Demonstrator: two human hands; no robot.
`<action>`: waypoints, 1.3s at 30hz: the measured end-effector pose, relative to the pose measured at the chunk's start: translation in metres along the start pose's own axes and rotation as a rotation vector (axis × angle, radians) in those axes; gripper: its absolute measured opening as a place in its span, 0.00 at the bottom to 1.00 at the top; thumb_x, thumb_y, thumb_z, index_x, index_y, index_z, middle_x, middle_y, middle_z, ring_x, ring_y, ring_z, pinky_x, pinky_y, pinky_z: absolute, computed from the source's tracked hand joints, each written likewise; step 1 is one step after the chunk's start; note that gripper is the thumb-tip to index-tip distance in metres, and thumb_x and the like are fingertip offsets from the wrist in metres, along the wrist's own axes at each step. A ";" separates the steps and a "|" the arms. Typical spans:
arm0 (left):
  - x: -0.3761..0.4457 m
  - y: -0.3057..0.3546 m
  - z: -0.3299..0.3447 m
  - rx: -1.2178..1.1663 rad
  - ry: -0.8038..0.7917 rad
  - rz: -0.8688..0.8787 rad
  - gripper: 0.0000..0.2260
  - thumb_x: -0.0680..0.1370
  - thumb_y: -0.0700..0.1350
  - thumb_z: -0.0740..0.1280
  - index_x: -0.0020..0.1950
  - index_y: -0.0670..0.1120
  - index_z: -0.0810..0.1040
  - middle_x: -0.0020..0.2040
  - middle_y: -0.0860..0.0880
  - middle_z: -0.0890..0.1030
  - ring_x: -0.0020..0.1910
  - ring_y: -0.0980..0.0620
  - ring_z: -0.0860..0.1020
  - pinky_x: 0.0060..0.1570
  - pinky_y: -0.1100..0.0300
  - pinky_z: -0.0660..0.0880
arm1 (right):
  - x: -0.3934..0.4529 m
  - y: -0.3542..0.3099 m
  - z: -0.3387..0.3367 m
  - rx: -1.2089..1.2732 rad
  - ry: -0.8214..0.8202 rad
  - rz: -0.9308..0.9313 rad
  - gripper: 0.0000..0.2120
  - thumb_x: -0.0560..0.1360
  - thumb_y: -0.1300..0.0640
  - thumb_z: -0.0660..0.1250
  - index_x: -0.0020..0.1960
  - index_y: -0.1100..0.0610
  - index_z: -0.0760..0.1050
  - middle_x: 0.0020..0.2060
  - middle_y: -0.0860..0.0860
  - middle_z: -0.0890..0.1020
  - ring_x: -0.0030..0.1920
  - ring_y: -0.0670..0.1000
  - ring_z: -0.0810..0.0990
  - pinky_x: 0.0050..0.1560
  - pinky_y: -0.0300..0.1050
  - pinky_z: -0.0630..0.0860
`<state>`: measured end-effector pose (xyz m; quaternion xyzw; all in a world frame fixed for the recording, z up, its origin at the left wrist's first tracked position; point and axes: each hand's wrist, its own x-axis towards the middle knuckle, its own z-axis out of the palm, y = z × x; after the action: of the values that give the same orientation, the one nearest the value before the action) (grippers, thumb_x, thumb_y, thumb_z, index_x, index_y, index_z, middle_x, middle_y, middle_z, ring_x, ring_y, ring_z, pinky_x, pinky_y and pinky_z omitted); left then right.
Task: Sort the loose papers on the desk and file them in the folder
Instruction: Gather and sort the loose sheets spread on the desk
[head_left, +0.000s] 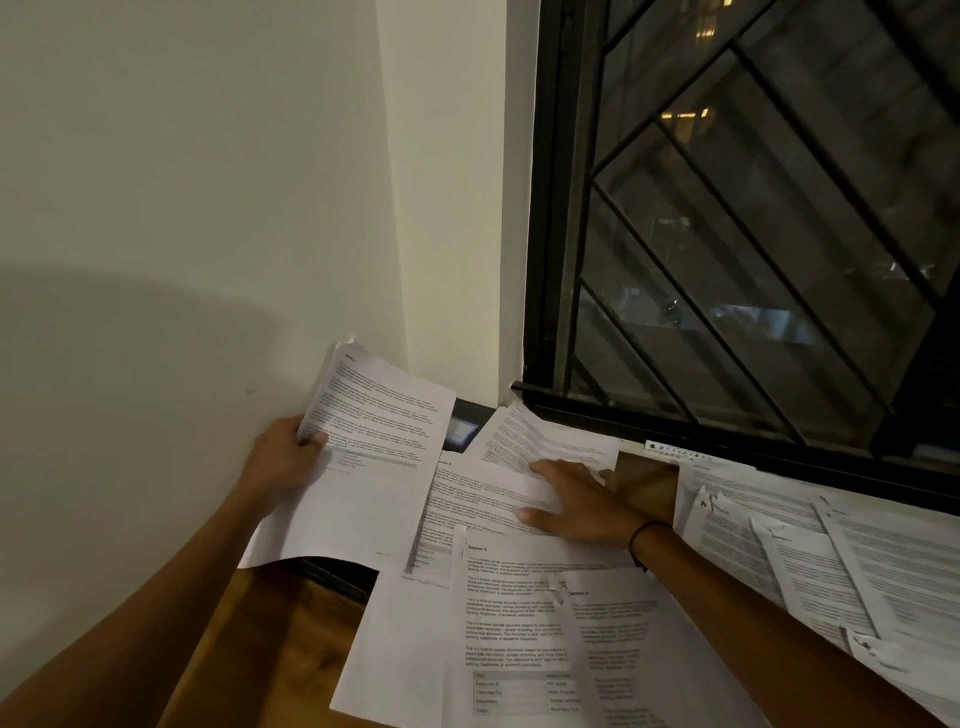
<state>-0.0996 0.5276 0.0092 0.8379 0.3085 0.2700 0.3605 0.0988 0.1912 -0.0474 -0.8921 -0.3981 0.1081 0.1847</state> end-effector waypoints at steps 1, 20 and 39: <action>0.002 0.000 0.000 -0.008 0.003 -0.002 0.11 0.82 0.40 0.66 0.62 0.43 0.83 0.51 0.46 0.84 0.50 0.43 0.80 0.52 0.53 0.74 | 0.000 0.002 0.001 -0.002 -0.003 -0.003 0.42 0.74 0.26 0.62 0.81 0.43 0.54 0.80 0.46 0.60 0.80 0.51 0.56 0.78 0.62 0.44; 0.010 0.029 0.017 -0.056 -0.019 0.012 0.11 0.83 0.41 0.65 0.62 0.43 0.83 0.50 0.47 0.83 0.52 0.44 0.81 0.50 0.57 0.71 | 0.000 -0.003 0.002 0.078 0.031 -0.027 0.40 0.76 0.27 0.61 0.81 0.43 0.56 0.80 0.45 0.61 0.81 0.50 0.57 0.80 0.61 0.45; 0.006 0.049 0.034 -0.052 -0.083 0.079 0.10 0.83 0.43 0.65 0.62 0.45 0.83 0.52 0.48 0.84 0.51 0.47 0.81 0.51 0.57 0.74 | 0.003 0.005 -0.006 0.099 0.097 -0.003 0.53 0.63 0.14 0.46 0.81 0.41 0.55 0.80 0.45 0.62 0.80 0.51 0.59 0.79 0.66 0.50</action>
<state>-0.0565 0.4901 0.0276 0.8501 0.2528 0.2568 0.3839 0.1056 0.1891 -0.0442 -0.8854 -0.3843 0.0841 0.2476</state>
